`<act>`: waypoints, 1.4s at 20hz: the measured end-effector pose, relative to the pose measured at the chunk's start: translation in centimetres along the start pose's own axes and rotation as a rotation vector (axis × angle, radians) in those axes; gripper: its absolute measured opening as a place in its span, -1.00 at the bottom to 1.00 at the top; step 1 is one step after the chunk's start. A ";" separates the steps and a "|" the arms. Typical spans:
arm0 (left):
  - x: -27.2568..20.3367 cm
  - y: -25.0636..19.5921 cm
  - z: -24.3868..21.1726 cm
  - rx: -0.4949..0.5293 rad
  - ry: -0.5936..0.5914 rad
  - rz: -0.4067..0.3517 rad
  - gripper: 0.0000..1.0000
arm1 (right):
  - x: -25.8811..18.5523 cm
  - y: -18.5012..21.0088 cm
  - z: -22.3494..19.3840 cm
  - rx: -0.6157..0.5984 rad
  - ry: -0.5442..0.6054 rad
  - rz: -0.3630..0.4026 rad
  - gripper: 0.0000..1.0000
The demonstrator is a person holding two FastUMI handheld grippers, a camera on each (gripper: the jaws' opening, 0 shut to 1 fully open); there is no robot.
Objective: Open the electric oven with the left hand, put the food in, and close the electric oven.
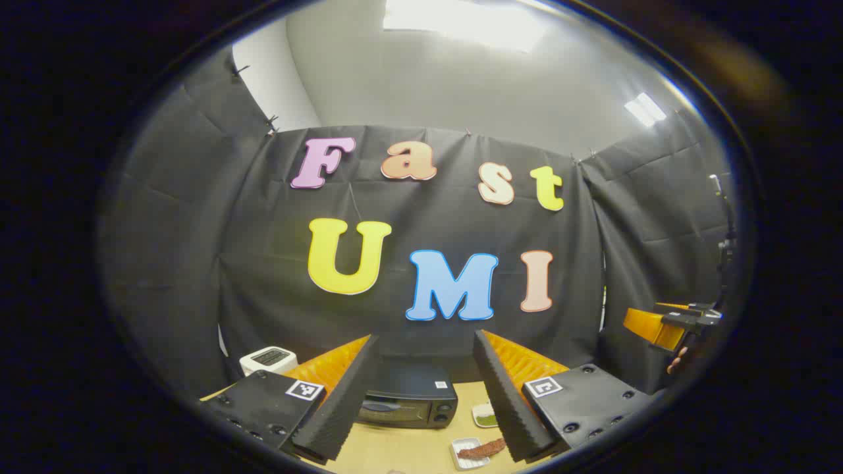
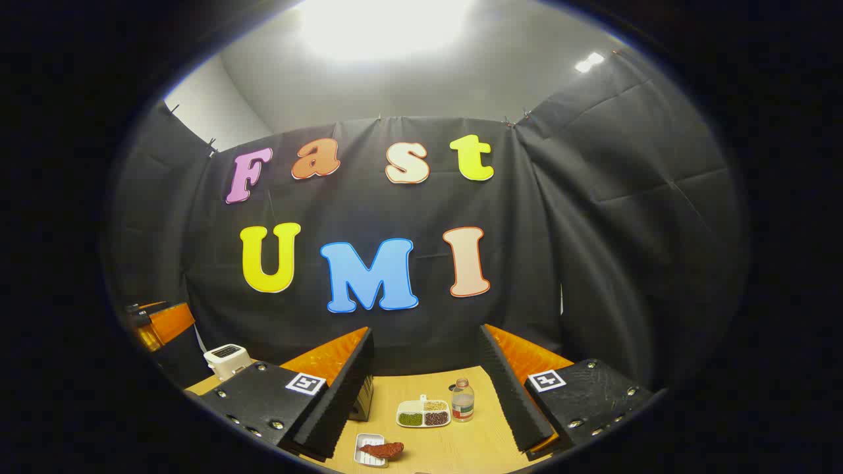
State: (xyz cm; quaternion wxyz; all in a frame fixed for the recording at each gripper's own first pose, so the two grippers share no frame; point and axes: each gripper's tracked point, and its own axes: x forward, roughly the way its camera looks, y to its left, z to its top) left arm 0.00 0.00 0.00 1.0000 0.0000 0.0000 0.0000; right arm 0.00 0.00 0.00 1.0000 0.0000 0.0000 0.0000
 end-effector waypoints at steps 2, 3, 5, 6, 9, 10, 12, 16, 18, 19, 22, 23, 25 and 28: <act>0.4 -0.2 -0.1 -0.003 -0.001 0.002 0.84 | 0.7 0.1 0.1 -0.003 -0.006 0.007 0.92; 0.7 -0.3 0.1 0.006 0.001 0.001 0.84 | 0.9 0.2 0.1 -0.001 -0.005 0.014 0.93; 1.1 0.2 0.4 0.041 -0.006 0.022 0.94 | 1.4 0.1 0.4 -0.010 -0.015 0.020 0.93; 1.2 0.2 0.5 0.049 -0.014 0.029 0.90 | 1.8 0.3 0.7 -0.013 -0.023 0.028 0.93; 1.4 0.4 0.4 0.038 -0.009 0.042 0.89 | 2.6 1.1 0.3 -0.007 -0.008 0.060 0.92; 1.6 0.1 0.1 0.034 -0.005 0.037 0.96 | 2.7 1.1 0.2 -0.006 -0.005 0.064 0.92; 1.7 0.2 -0.3 0.037 0.005 0.043 0.96 | 3.1 1.0 -0.1 0.000 -0.004 0.066 0.92; 2.4 -0.5 -1.0 0.034 0.027 0.034 0.84 | 3.9 1.3 -1.3 -0.001 0.023 0.094 0.93; 2.8 -0.9 -2.4 0.029 0.062 0.025 0.86 | 4.0 1.3 -2.0 0.006 0.040 0.109 0.92; 2.9 -0.9 -3.0 0.027 0.076 0.027 0.90 | 4.0 1.3 -2.3 0.010 0.047 0.117 0.93; 3.4 -0.5 -5.2 0.015 0.127 0.053 0.96 | 4.1 1.2 -3.4 0.010 0.062 0.141 0.93; 3.6 -0.2 -6.2 0.023 0.143 0.068 0.96 | 4.0 1.1 -3.8 0.011 0.072 0.154 0.92; 4.0 0.9 -7.8 0.060 0.167 0.107 0.91 | 3.8 1.4 -4.7 0.033 0.092 0.190 0.92; 5.0 1.5 -10.8 0.072 0.207 0.121 0.96 | 3.8 1.5 -6.2 0.062 0.129 0.220 0.92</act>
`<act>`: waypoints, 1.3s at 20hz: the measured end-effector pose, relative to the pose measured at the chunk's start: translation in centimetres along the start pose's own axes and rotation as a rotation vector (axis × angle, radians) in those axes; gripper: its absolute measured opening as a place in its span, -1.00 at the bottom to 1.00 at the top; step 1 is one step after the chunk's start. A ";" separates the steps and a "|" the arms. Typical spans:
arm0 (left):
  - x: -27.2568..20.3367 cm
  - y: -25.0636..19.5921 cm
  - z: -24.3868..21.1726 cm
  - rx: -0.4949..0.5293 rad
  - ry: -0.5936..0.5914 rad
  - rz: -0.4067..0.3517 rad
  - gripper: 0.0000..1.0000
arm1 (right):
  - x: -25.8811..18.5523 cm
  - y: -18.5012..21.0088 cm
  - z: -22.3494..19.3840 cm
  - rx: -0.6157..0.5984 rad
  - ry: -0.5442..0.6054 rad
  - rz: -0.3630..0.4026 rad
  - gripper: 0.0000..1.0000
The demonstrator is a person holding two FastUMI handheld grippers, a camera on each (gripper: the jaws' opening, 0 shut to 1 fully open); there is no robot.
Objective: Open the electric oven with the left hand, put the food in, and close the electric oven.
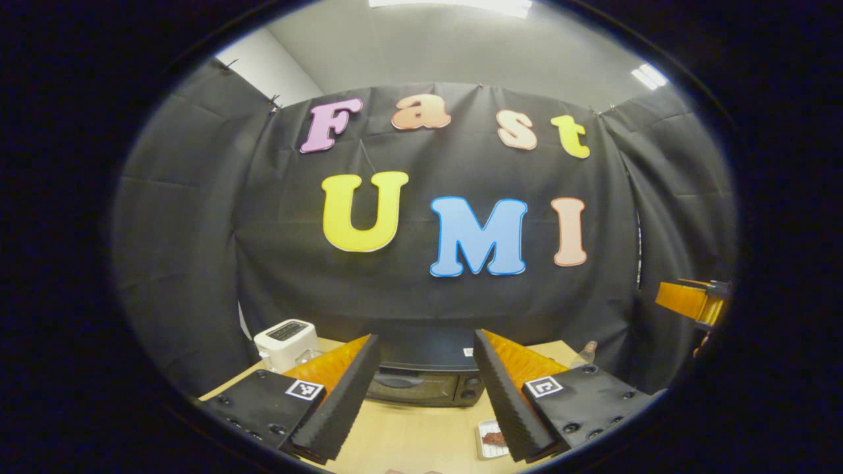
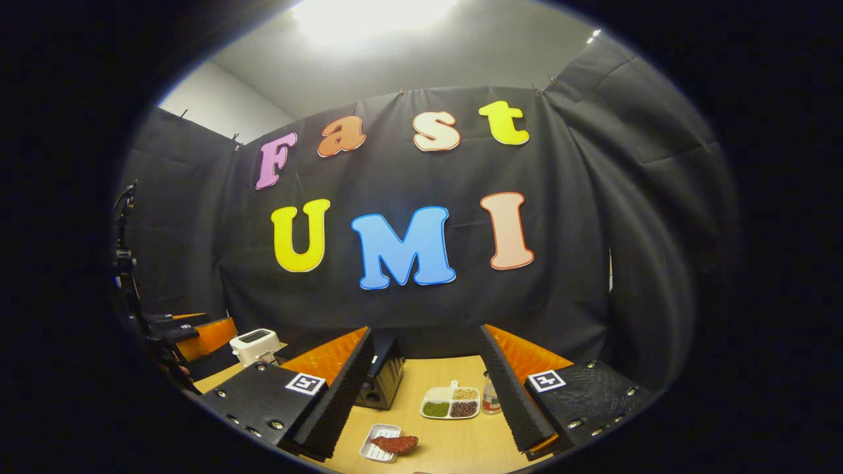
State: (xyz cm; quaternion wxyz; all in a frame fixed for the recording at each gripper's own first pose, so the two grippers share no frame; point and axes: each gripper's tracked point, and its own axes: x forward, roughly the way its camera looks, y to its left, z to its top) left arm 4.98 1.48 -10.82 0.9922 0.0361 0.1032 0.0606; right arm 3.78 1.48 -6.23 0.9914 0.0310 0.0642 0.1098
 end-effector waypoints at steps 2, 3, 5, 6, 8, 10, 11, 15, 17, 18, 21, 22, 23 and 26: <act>1.5 0.3 -1.6 0.008 0.032 -0.011 0.96 | 0.1 -0.1 -0.5 -0.001 0.009 -0.007 0.93; 2.4 0.4 -2.1 0.005 0.045 -0.022 0.96 | 0.2 -0.2 -0.6 -0.007 0.010 -0.019 0.93; 5.0 1.0 -3.5 -0.002 0.076 -0.042 0.97 | 0.4 -0.6 -0.5 -0.011 0.001 -0.065 0.92; 6.4 1.2 -4.6 -0.001 0.104 -0.053 0.86 | 0.4 -0.6 -0.8 -0.007 0.008 -0.085 0.92; 9.4 1.7 -6.4 0.018 0.157 -0.069 0.97 | 0.5 -0.3 -0.8 0.001 0.019 -0.117 0.92; 12.4 2.3 -8.8 0.051 0.211 -0.080 0.86 | 0.5 -0.3 -0.8 -0.014 0.022 -0.153 0.92; 13.6 2.5 -10.1 0.057 0.239 -0.089 0.91 | 0.6 -0.4 -0.8 -0.024 0.025 -0.173 0.92; 18.3 3.7 -15.5 0.023 0.363 -0.086 0.92 | 0.7 -0.4 -0.2 -0.040 0.003 -0.243 0.92; 20.2 4.7 -17.3 0.017 0.396 -0.079 0.95 | 1.0 -0.9 -0.6 -0.043 0.009 -0.278 0.92; 21.0 4.8 -17.9 0.010 0.408 -0.082 0.97 | 1.2 -1.0 -1.0 -0.036 0.021 -0.290 0.92; 22.5 4.9 -19.8 0.021 0.442 -0.109 0.96 | 1.5 -1.3 -1.5 -0.029 0.042 -0.318 0.92; 22.9 4.9 -20.5 0.035 0.451 -0.114 0.91 | 1.6 -1.5 -1.7 -0.031 0.047 -0.328 0.92; 23.3 5.1 -20.9 0.041 0.458 -0.115 0.96 | 1.6 -1.6 -1.6 -0.032 0.048 -0.337 0.92; 24.2 5.4 -21.5 0.055 0.459 -0.107 0.97 | 1.4 -1.7 -1.4 -0.042 0.046 -0.355 0.93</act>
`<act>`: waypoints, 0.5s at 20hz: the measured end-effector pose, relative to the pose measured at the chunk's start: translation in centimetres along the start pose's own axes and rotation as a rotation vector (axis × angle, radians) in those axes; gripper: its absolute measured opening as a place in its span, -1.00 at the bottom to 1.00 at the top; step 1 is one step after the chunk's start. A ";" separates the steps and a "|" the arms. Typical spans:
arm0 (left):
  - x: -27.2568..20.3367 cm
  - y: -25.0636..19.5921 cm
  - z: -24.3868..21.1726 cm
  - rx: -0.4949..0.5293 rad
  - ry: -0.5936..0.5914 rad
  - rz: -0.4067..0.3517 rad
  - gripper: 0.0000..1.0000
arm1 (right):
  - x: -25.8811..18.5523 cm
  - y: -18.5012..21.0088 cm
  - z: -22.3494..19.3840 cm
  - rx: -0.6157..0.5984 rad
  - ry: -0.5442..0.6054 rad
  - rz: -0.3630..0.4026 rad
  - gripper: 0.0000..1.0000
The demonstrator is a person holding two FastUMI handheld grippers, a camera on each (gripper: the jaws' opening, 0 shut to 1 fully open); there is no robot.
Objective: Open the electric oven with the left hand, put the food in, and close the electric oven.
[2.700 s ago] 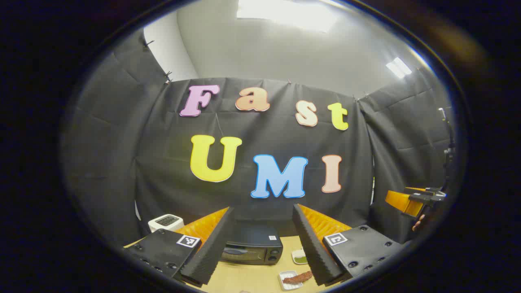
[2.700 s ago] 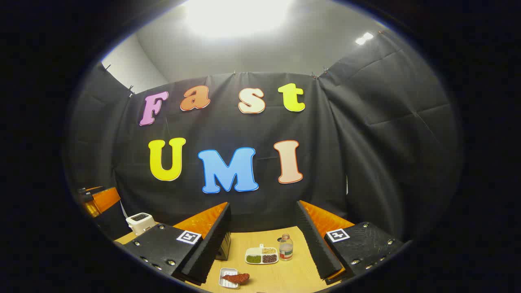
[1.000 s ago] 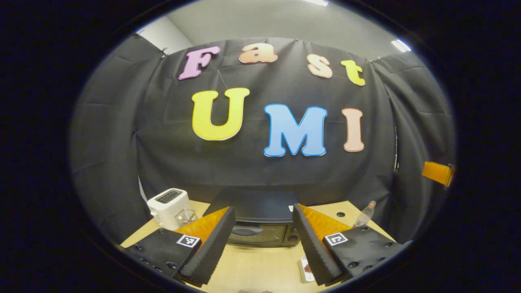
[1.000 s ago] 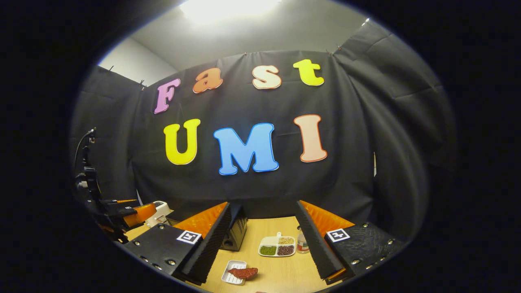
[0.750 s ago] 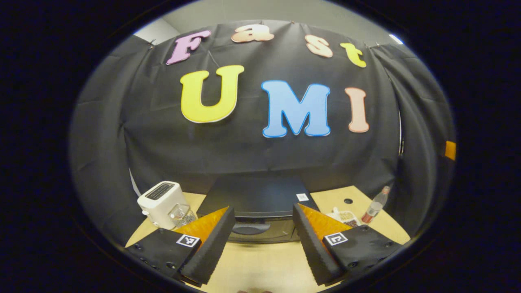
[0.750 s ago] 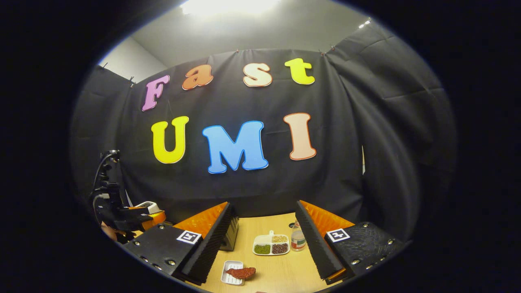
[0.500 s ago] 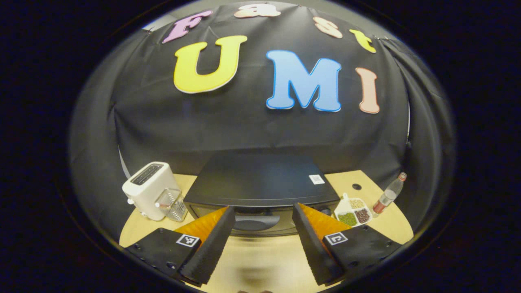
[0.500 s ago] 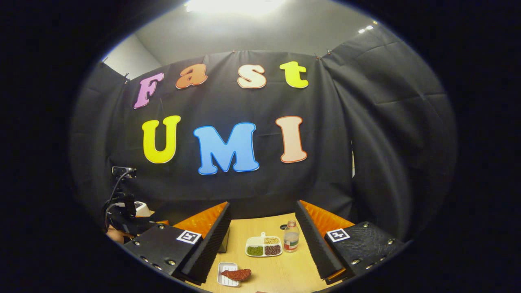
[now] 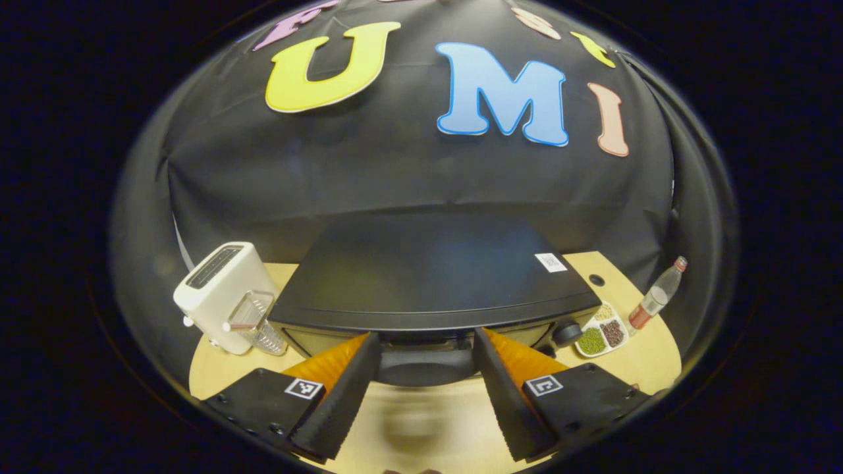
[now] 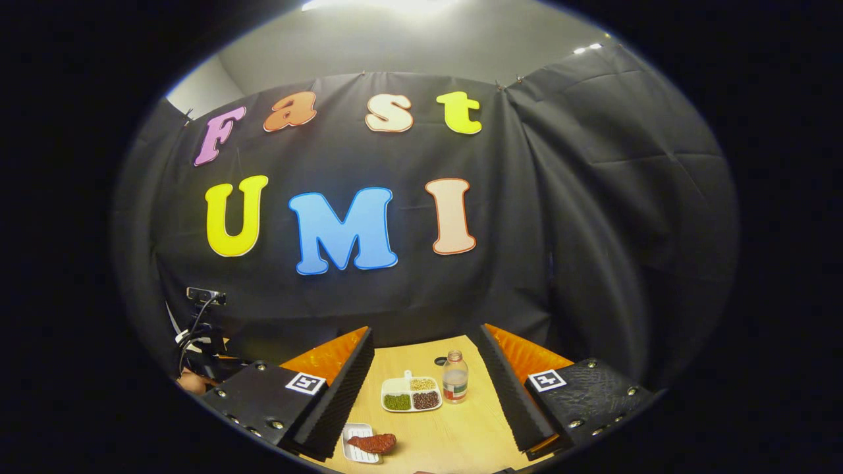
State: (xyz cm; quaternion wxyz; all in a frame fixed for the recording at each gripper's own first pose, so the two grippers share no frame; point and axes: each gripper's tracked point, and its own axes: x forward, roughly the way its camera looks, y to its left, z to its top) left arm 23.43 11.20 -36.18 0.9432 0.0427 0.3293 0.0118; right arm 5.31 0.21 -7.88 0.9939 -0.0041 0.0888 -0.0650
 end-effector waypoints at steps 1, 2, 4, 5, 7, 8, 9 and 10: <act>0.2 0.0 -0.2 0.005 0.005 0.000 0.92 | 0.0 0.0 0.0 -0.003 0.002 -0.004 0.93; 0.6 0.0 -0.3 0.016 0.004 0.004 0.87 | -0.1 0.1 0.0 -0.004 0.003 -0.006 0.92; 0.6 0.0 -0.3 0.021 0.001 0.008 0.96 | -0.3 0.4 0.0 -0.004 0.004 -0.004 0.83; 0.6 0.1 -0.3 0.016 -0.001 0.006 0.97 | -0.3 0.7 0.1 -0.006 0.003 -0.001 0.83; 0.3 0.1 -0.4 0.005 -0.001 -0.002 0.84 | -0.5 1.2 0.3 -0.009 0.001 0.005 0.92; 0.1 0.1 -0.7 0.008 0.000 -0.006 0.91 | -0.6 1.5 0.3 -0.010 -0.001 0.008 0.92; -0.2 0.1 -0.8 0.010 -0.001 -0.010 0.91 | -0.8 1.8 0.5 -0.012 -0.006 0.010 0.92; -0.5 0.0 -1.1 0.012 -0.001 -0.016 0.91 | -1.0 2.0 0.5 -0.015 -0.009 0.010 0.92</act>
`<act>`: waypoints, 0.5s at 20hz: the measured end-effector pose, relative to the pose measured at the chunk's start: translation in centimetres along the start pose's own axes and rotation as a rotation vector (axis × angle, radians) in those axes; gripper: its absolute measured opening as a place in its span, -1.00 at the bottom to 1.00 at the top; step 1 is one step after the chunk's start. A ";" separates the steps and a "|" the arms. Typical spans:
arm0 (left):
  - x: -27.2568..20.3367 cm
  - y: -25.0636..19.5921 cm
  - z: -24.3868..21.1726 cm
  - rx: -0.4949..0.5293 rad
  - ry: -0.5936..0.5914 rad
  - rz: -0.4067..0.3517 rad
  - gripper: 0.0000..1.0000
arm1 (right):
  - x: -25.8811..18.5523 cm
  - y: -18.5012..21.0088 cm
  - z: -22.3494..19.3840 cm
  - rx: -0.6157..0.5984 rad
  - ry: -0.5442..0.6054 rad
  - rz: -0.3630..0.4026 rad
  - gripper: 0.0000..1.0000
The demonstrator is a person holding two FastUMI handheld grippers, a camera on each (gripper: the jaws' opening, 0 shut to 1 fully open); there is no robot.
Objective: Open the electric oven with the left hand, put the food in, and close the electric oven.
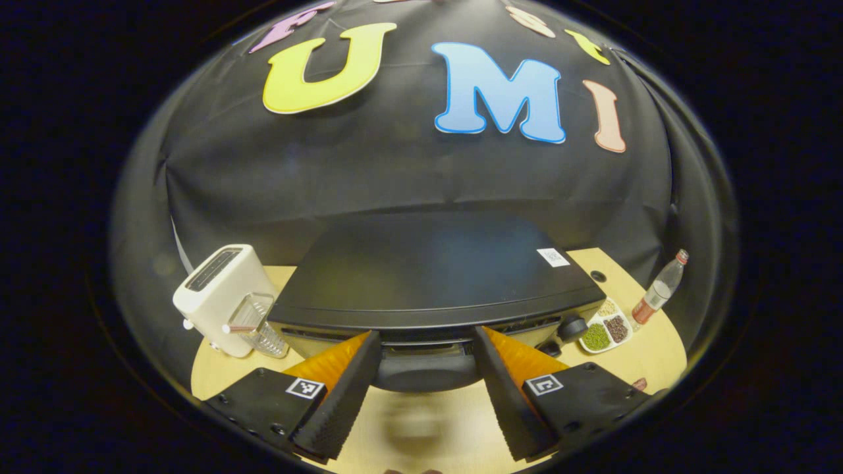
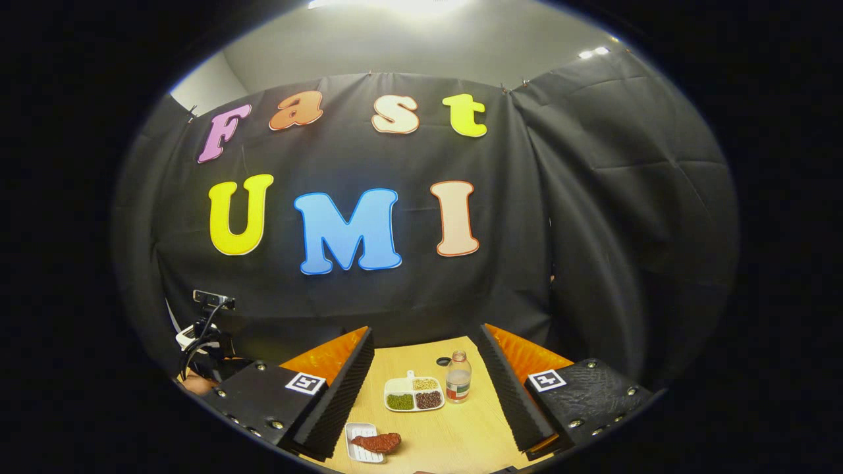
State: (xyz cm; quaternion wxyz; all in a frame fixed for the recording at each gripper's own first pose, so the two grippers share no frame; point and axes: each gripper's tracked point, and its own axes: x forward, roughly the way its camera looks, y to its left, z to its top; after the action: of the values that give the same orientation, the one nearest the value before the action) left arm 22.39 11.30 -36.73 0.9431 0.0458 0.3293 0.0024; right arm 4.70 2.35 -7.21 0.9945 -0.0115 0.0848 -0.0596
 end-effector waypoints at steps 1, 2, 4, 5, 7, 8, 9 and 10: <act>-0.4 0.0 -0.2 0.003 -0.002 -0.007 0.97 | -0.1 0.4 0.1 -0.001 -0.003 0.002 0.92; -0.8 -0.1 -0.7 0.004 -0.006 -0.015 0.91 | -0.3 0.9 -0.1 -0.002 -0.005 0.006 0.92; -1.8 -0.2 -1.7 0.006 -0.007 -0.029 0.91 | -0.5 1.8 -0.5 -0.007 0.002 0.020 0.93; -2.2 -0.3 -2.3 0.006 -0.004 -0.033 0.91 | -0.6 2.4 -0.5 -0.009 0.005 0.030 0.93; -3.0 -0.4 -3.3 0.011 -0.005 -0.036 0.90 | -0.8 3.2 -0.5 -0.018 0.008 0.050 0.92; -3.3 -0.5 -3.8 0.012 -0.003 -0.035 0.91 | -0.8 3.5 -0.5 -0.020 0.008 0.059 0.92; -3.6 -0.5 -4.4 0.012 0.002 -0.034 0.91 | -0.9 3.7 -0.4 -0.022 0.007 0.067 0.92; -3.9 -0.6 -4.9 0.013 0.007 -0.033 0.91 | -0.9 3.7 -0.5 -0.024 0.006 0.073 0.92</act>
State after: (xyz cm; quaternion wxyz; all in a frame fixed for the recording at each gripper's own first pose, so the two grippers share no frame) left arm 16.23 10.98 -38.19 0.9416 0.0467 0.3332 -0.0152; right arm 4.15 6.16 -7.63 0.9956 -0.0201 0.0887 -0.0223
